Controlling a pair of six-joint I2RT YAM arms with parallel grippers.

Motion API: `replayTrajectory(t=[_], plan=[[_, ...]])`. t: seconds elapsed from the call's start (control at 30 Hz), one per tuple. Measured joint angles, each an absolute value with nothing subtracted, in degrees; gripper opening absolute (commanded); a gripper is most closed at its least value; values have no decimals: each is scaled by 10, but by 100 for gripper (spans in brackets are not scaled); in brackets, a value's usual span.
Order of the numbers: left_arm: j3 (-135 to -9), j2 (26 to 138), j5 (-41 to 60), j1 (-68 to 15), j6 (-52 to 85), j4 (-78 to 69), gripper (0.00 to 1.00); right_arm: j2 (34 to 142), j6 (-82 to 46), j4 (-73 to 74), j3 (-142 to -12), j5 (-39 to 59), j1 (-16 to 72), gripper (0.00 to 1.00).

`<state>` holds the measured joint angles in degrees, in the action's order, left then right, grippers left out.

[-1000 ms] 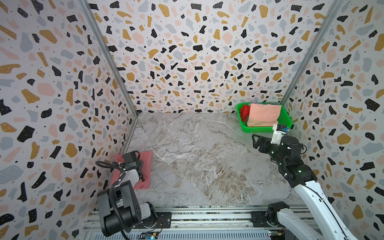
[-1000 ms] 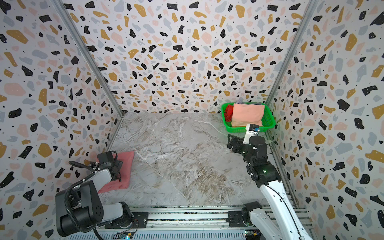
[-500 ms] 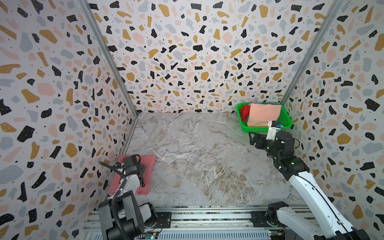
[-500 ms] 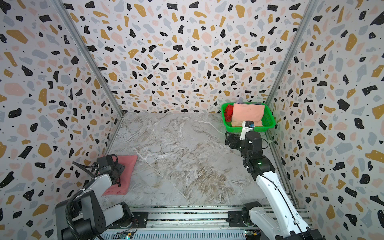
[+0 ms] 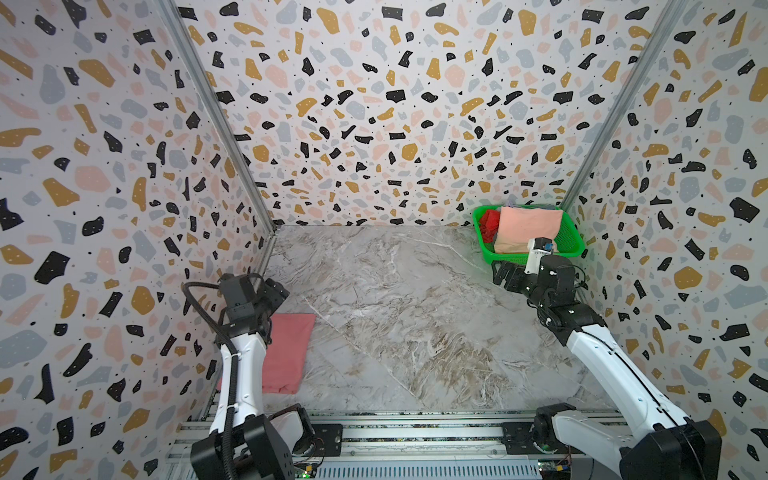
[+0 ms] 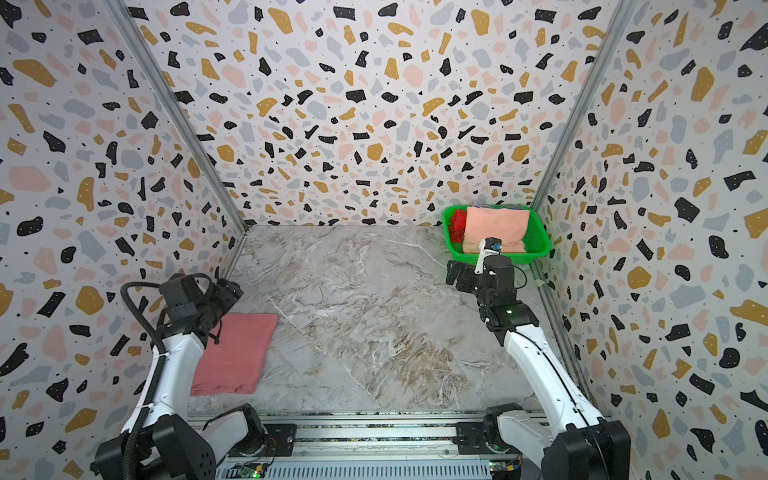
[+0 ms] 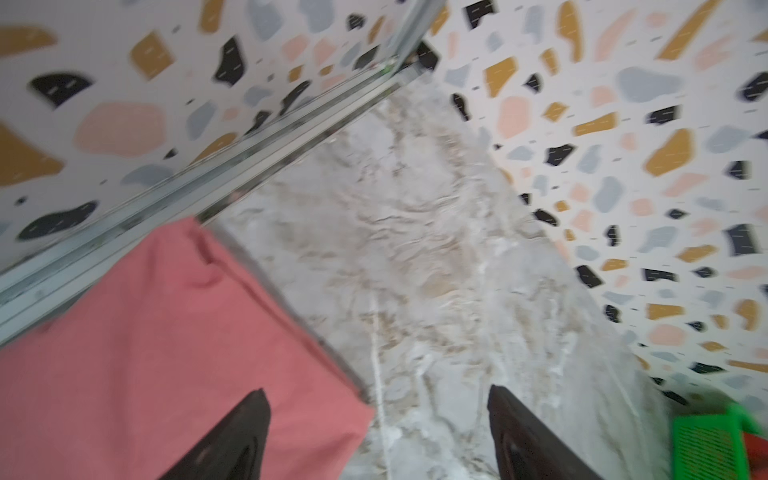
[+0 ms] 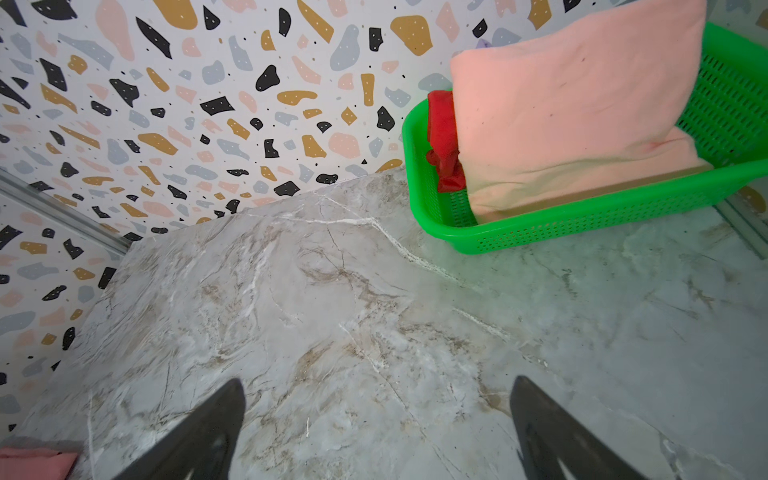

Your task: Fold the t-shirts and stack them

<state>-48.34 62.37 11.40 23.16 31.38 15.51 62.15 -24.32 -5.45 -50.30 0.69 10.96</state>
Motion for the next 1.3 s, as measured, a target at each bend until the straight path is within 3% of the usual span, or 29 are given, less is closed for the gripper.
replayTrajectory(t=[0.27, 0.47, 0.57, 0.93, 1.07, 1.3], plan=[[-643, 694, 113, 189, 194, 142, 100, 646, -234, -38, -530, -6, 50, 99], [-648, 699, -7, 51, 117, 47, 100, 663, -235, -40, -536, -36, 3, 99], [-577, 667, -41, 1, 87, -54, 100, 658, -234, -35, -524, -65, -15, 99], [-183, 602, -128, 0, 24, -338, 100, 554, -222, 3, -356, -177, -47, 99], [-116, 650, -176, 0, 37, -429, 100, 535, -204, 57, -292, -193, -47, 99], [-111, 778, -227, 0, 40, -570, 100, 536, -197, 120, -206, -186, -50, 99]])
